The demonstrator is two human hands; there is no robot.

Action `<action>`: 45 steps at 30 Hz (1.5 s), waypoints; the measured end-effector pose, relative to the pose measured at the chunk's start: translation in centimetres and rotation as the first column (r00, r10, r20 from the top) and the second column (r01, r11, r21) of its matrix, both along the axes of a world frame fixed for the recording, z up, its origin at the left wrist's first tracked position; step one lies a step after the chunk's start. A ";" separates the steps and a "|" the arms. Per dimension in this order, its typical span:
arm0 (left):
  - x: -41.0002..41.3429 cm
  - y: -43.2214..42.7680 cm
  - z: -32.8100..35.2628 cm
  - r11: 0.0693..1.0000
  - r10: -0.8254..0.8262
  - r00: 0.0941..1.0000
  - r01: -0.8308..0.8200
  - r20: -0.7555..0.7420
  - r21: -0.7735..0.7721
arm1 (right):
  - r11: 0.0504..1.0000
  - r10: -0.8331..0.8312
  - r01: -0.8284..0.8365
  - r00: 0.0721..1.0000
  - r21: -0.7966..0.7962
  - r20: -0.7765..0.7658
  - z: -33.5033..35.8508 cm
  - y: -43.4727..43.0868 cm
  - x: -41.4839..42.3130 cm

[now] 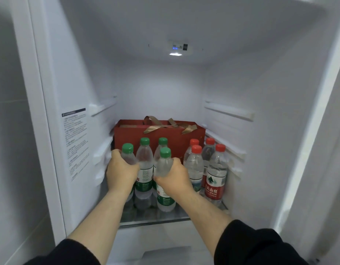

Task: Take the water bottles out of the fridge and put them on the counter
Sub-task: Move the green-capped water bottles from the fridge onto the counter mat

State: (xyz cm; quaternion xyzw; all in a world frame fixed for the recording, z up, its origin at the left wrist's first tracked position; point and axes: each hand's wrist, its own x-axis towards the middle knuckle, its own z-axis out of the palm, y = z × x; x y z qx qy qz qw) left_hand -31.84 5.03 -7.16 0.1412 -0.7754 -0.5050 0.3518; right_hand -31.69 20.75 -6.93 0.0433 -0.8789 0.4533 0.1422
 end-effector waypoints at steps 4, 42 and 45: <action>2.1 0.0 1.5 0.998 -0.010 1.000 0.008 -0.030 -0.068 | 0.996 0.025 -0.028 0.999 -0.083 -0.043 0.8 1.0 1.6; 37.6 17.8 17.1 0.512 -0.859 0.476 0.813 -0.188 -0.278 | 0.945 -0.326 0.304 0.863 -0.119 -0.385 17.8 21.1 52.3; 42.3 21.6 18.3 0.403 -0.910 0.341 0.862 -0.235 -0.309 | 0.909 -0.412 0.400 0.815 -0.118 -0.408 18.7 23.2 58.4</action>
